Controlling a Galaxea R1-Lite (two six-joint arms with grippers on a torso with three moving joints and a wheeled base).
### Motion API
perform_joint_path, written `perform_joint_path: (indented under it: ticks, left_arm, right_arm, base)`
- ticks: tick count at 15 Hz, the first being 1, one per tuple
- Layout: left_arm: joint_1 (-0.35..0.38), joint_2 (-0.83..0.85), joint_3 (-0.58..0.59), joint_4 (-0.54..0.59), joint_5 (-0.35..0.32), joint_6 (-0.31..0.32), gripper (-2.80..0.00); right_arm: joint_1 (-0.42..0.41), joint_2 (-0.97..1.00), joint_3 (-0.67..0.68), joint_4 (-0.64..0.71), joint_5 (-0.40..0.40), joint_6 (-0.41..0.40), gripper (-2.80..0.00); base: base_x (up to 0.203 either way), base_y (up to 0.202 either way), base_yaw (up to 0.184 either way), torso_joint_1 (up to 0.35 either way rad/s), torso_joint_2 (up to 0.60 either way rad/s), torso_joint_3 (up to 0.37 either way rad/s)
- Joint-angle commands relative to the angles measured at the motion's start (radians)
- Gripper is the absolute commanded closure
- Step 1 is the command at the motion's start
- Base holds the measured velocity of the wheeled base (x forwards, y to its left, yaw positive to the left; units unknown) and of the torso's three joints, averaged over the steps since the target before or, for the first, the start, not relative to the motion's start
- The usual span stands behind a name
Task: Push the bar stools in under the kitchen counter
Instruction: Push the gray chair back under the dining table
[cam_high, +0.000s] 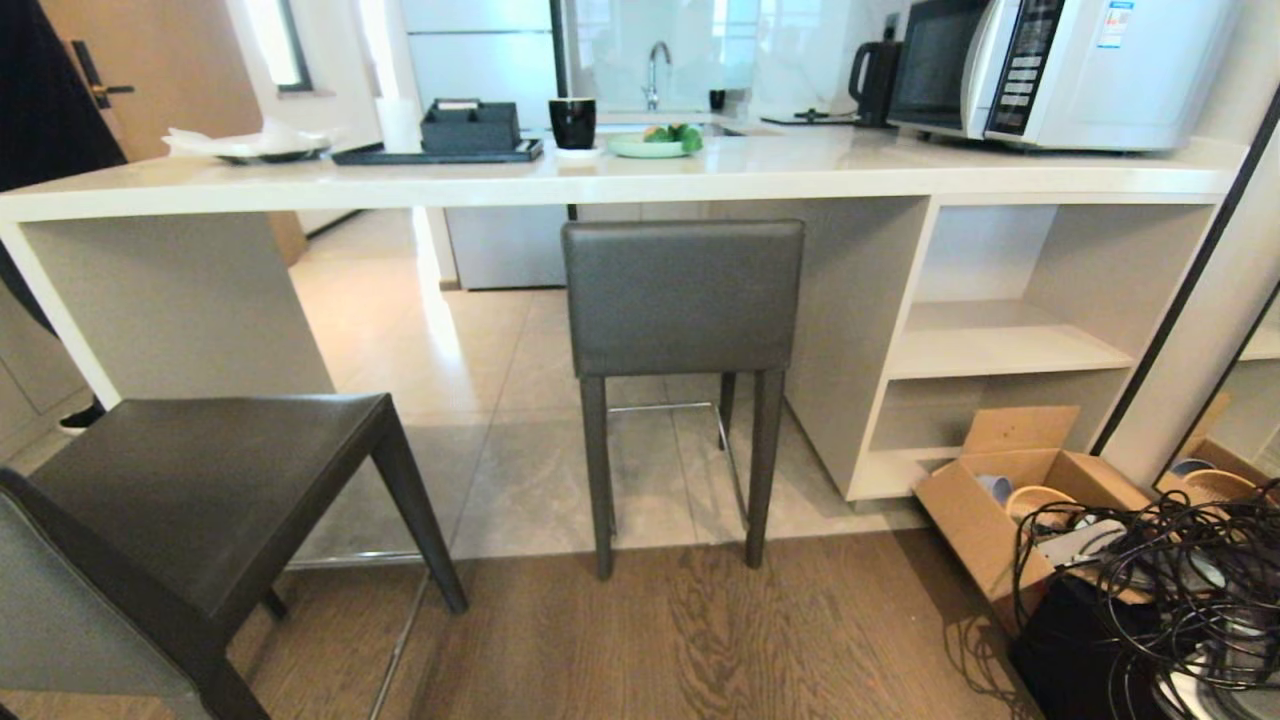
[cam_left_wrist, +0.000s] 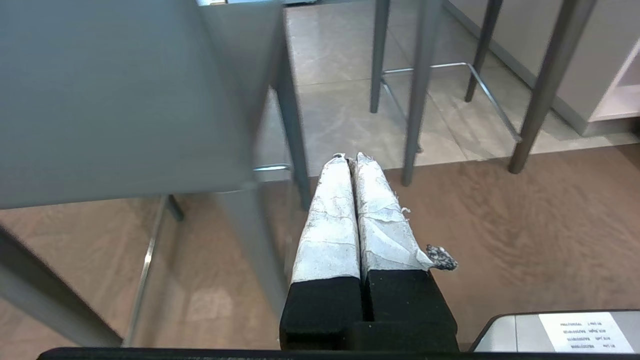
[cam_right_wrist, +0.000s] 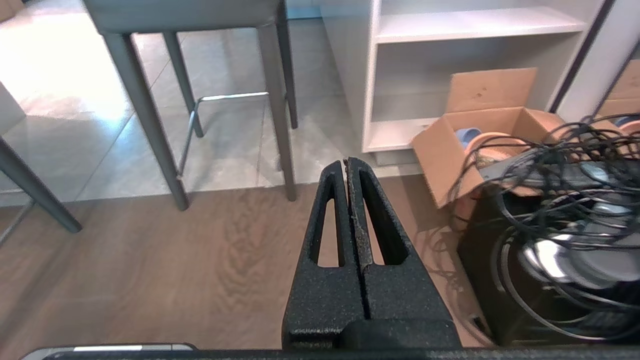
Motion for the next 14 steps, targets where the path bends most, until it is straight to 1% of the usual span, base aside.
perform_joint_path:
  ticks: [1,11,14]
  left_arm:
    - [0.0,0.002,0.0,0.0,0.0,0.0,0.0]
    - [0.0,0.002,-0.001,0.0,0.0,0.001,0.0]
    - [0.0,0.002,0.0,0.0,-0.001,0.003,0.0]
  right_arm:
    - [0.001,0.002,0.0,-0.001,0.0,0.0,0.0]
    - [0.001,0.002,0.0,-0.001,0.0,0.001,0.0]
    - [0.0,0.002,0.0,-0.001,0.0,0.0,0.0]
  base:
    - [0.0,0.2,-0.001,0.002,0.0,0.006]
    - [0.0,0.198,-0.001,0.002,0.0,0.002]
    - [0.0,0.136,-0.004,0.001,0.0,0.004]
